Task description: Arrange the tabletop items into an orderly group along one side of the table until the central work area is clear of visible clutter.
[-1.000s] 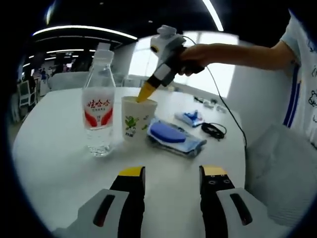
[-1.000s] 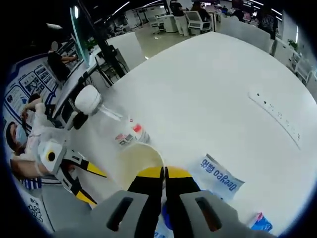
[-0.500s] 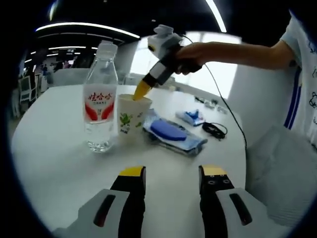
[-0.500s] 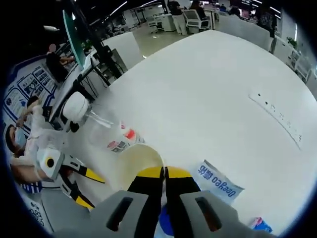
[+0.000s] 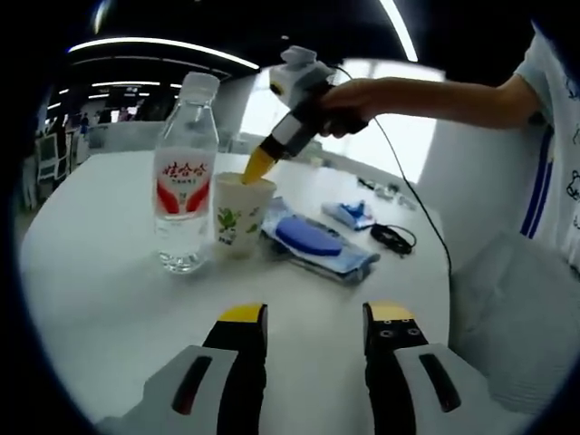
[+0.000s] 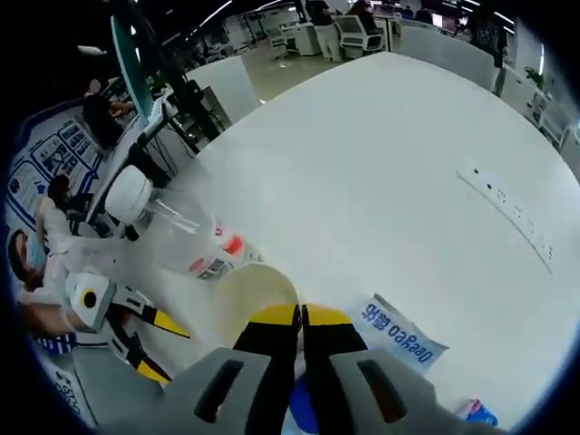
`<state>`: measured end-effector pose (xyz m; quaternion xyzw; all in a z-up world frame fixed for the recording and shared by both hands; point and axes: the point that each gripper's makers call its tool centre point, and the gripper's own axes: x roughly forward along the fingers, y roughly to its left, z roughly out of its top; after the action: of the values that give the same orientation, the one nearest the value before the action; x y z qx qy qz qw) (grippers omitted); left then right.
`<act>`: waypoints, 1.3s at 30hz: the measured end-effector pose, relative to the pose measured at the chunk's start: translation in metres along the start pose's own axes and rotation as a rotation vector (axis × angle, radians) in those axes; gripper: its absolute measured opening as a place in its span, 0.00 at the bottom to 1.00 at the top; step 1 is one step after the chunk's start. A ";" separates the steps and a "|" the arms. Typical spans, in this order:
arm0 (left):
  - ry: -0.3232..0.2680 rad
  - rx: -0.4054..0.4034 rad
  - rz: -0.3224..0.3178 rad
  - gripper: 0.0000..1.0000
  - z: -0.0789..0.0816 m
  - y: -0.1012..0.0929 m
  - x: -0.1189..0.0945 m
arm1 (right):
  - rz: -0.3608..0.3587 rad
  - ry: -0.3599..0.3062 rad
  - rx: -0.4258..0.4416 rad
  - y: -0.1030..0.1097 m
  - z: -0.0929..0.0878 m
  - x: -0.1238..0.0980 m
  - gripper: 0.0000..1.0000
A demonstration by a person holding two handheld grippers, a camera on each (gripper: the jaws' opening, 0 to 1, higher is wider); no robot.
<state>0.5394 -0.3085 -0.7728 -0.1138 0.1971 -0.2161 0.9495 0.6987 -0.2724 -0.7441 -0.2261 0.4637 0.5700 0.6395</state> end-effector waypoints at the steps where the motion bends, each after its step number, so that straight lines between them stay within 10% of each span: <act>1: 0.002 -0.002 -0.001 0.38 -0.001 0.000 0.000 | 0.001 0.001 0.000 -0.001 0.000 0.001 0.00; 23: 0.007 -0.015 0.004 0.37 -0.002 0.001 0.001 | 0.009 0.002 0.030 0.002 -0.001 0.000 0.11; 28: 0.008 -0.010 0.003 0.37 -0.002 0.000 0.000 | 0.010 -0.040 0.012 0.000 0.001 -0.018 0.32; 39: 0.012 0.019 -0.022 0.39 0.015 -0.014 0.005 | -0.061 -0.107 0.020 -0.035 -0.029 -0.075 0.40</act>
<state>0.5447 -0.3212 -0.7569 -0.1059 0.1995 -0.2292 0.9468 0.7278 -0.3432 -0.7025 -0.2030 0.4272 0.5571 0.6826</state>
